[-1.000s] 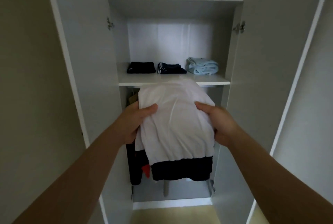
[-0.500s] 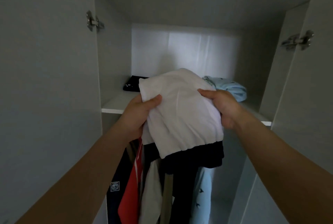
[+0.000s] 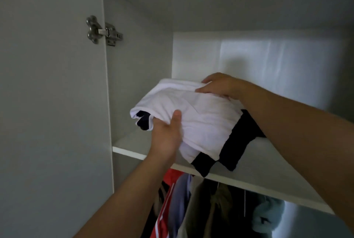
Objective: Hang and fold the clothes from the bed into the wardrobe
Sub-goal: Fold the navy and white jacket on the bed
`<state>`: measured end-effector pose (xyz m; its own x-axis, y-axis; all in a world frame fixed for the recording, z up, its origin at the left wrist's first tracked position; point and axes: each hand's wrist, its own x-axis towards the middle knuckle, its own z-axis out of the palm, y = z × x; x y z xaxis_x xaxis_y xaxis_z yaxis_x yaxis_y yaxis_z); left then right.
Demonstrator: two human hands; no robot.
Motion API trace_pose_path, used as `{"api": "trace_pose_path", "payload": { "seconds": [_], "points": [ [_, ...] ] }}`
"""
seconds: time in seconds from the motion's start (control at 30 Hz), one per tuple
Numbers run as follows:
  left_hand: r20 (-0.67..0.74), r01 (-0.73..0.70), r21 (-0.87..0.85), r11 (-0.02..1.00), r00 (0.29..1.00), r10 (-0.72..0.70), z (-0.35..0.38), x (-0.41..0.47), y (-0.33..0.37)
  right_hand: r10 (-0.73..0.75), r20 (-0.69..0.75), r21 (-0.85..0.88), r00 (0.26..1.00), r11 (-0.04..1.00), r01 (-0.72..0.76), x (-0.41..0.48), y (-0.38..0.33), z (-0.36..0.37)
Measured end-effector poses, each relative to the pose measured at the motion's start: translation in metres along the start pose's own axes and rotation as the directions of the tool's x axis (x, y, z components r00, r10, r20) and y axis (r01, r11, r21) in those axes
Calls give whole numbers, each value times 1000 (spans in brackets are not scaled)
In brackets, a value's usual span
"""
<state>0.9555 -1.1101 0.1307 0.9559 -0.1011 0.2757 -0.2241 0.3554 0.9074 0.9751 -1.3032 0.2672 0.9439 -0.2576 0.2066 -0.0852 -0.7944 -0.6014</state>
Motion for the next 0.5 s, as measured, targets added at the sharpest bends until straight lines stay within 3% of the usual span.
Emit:
{"api": "trace_pose_path", "payload": {
  "seconds": [0.07, 0.13, 0.17, 0.2, 0.27, 0.37, 0.43, 0.5],
  "points": [
    [12, 188, 48, 981, 982, -189, -1, 23, -9, -155, -99, -353, 983, 929, 111, 30, -3, 19],
    [18, 346, 288, 893, 931, -366, -18, 38, -18, -232, 23, -558, 973, 805, 205, 41, 1, 49],
    [-8, 338, 449, 827, 927, -374, -29, 45, -21, -217, 133, -598, 967, 761, 253, 42, 5, 65],
    [-35, 263, 620, 739, 951, -308, -40, 53, -23, -197, 230, -613, 953, 731, 299, 41, 10, 81],
    [-23, 56, 888, 457, 997, -77, -57, 70, -23, -194, 319, -620, 928, 697, 359, 32, 18, 104],
    [151, -168, 983, 68, 966, 212, -69, 93, -29, -200, 373, -595, 906, 698, 399, 12, 23, 121],
    [308, -269, 945, -185, 923, 230, -75, 108, -34, -193, 412, -559, 891, 718, 414, -1, 26, 125],
    [393, -347, 890, -296, 913, 112, -79, 124, -41, -220, 433, -605, 874, 648, 463, -10, 34, 131]
  ]
}}
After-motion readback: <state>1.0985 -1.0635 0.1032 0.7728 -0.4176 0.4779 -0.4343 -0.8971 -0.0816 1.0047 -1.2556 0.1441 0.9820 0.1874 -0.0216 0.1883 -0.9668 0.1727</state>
